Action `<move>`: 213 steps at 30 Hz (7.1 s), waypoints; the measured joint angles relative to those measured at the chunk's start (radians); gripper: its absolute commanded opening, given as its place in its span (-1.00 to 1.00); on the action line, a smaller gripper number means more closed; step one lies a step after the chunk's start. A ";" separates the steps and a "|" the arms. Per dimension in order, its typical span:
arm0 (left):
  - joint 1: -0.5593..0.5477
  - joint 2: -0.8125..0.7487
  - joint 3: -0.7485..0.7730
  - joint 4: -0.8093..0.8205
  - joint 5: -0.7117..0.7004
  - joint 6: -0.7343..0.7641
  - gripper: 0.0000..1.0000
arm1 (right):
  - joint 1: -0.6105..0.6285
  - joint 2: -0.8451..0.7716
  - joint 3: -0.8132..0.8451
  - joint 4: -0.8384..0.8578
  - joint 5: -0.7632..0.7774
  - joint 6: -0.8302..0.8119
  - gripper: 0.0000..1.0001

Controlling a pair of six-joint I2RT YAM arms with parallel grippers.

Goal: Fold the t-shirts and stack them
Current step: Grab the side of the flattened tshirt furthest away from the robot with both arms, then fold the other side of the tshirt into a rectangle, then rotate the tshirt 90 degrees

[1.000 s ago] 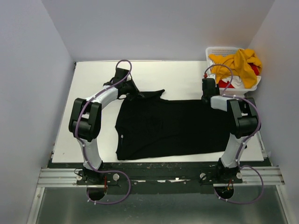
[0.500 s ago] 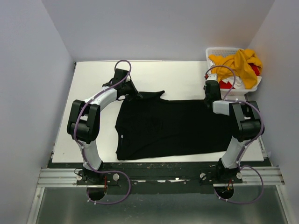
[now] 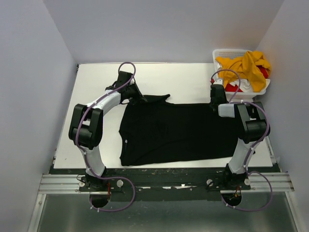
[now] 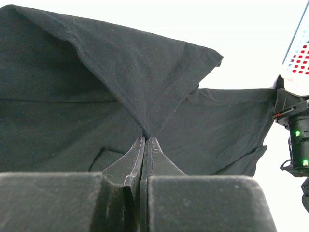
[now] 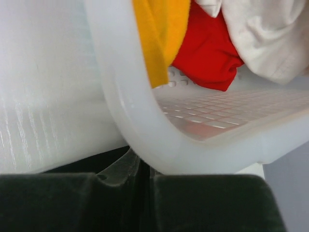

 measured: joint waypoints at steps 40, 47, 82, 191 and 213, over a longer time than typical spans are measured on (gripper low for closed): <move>-0.046 -0.761 -0.525 -0.045 -0.016 -0.071 -1.00 | 0.019 -0.451 -0.021 -0.552 0.161 0.603 -0.99; -0.057 -1.019 -0.534 -0.170 -0.052 -0.103 -1.00 | 0.019 -0.478 0.029 -0.667 0.183 0.635 -0.99; -0.085 -1.416 -0.774 -0.663 -0.035 -0.171 0.97 | 0.019 -0.371 0.156 -1.598 0.333 1.378 1.00; -0.030 0.177 0.140 -0.169 0.056 -0.025 0.97 | 0.398 -0.576 -0.183 -0.655 -0.308 0.958 1.00; -0.031 0.574 0.807 -0.350 0.174 -0.073 0.97 | 0.505 -0.739 -0.455 -0.563 -0.740 1.012 1.00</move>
